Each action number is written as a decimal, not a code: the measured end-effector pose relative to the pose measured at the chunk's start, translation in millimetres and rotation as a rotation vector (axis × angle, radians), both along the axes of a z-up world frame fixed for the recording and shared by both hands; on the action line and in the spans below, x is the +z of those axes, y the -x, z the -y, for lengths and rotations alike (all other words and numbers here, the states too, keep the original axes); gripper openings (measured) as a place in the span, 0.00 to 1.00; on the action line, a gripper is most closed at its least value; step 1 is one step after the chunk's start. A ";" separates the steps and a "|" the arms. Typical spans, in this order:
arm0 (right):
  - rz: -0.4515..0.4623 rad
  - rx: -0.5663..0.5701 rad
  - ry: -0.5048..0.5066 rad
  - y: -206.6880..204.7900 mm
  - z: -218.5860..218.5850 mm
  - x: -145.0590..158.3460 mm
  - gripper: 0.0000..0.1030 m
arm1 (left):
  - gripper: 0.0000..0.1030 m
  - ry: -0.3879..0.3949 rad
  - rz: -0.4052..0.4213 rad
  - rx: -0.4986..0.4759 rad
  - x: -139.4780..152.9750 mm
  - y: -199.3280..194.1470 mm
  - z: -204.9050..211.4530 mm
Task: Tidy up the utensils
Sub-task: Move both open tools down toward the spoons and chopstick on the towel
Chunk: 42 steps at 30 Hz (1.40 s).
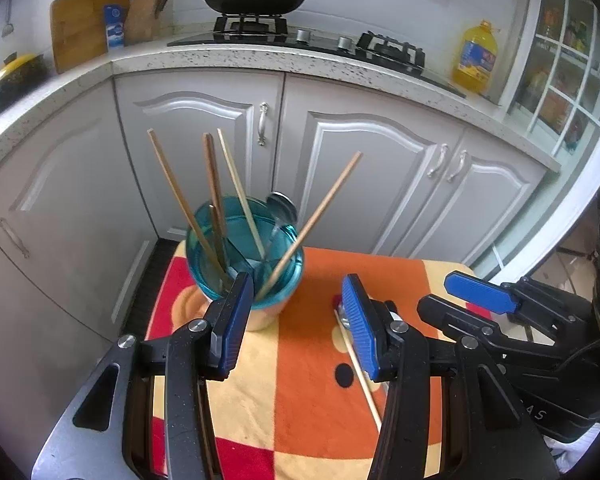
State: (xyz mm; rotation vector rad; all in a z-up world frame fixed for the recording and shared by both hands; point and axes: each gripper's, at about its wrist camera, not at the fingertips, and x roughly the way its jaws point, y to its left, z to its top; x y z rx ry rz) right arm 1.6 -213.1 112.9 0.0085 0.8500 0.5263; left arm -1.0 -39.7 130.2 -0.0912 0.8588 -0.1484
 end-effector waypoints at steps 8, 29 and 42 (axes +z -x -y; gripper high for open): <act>-0.020 -0.053 0.007 13.7 26.6 -10.0 0.37 | 0.45 -0.002 -0.025 -0.051 -10.3 6.7 25.8; -0.212 -0.155 -0.006 4.5 87.2 -90.9 0.38 | 0.45 0.039 -0.210 -0.101 -82.3 -2.1 50.3; -0.331 -0.158 -0.068 -38.6 101.5 -158.5 0.35 | 0.45 0.029 -0.336 -0.080 -150.7 -24.0 64.5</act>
